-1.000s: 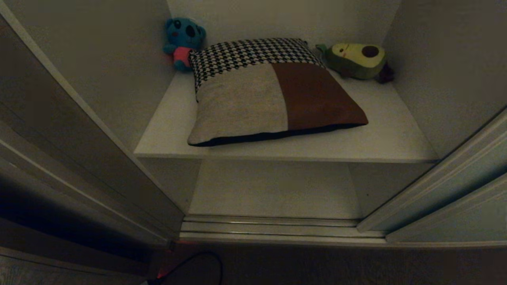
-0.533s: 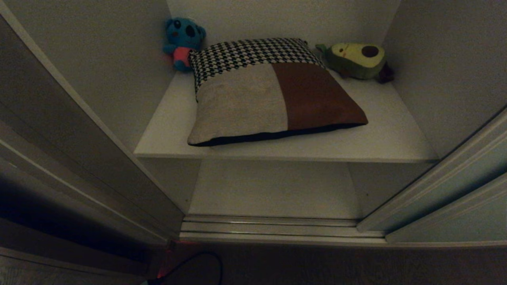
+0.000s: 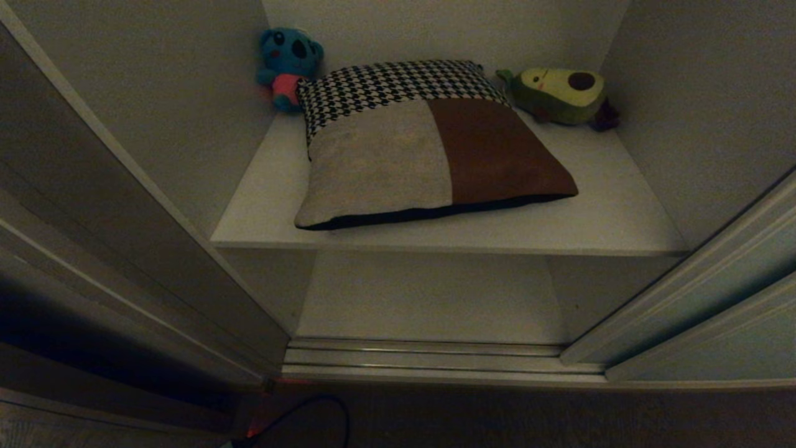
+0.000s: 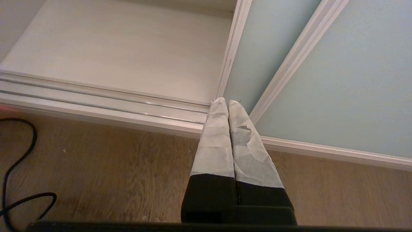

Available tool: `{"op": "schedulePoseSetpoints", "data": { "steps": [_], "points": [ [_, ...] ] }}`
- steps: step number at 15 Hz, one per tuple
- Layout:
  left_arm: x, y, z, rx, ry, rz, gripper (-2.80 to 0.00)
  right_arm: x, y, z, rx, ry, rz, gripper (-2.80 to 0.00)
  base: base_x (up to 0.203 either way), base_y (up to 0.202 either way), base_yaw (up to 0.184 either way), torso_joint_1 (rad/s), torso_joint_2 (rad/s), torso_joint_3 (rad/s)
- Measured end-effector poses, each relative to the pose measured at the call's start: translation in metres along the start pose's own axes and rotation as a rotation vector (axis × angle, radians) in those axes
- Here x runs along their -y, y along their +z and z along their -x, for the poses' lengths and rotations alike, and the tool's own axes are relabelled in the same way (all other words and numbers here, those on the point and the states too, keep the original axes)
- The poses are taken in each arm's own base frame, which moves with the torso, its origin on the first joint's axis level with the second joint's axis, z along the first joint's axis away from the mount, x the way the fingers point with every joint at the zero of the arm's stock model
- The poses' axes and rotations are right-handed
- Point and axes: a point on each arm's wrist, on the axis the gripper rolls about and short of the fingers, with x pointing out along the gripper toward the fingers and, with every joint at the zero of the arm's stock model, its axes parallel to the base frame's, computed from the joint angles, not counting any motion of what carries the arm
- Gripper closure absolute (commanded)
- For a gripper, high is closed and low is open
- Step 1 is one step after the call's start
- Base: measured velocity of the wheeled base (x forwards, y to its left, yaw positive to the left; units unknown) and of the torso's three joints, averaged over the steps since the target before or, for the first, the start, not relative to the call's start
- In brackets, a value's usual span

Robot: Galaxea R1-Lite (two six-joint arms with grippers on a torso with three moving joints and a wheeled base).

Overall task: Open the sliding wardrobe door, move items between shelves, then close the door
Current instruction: Close the door

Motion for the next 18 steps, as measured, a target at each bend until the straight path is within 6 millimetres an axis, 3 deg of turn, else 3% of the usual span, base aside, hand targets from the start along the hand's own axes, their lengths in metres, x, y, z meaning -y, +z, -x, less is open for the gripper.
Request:
{"op": "schedulePoseSetpoints", "data": {
  "steps": [18],
  "points": [
    [0.0,0.0001,0.0,0.0,0.0,0.001,0.0,0.0,0.0,0.0001,0.002,0.0,-0.023,0.0,0.0,0.0,0.0,0.0,0.0,0.0]
  ]
}}
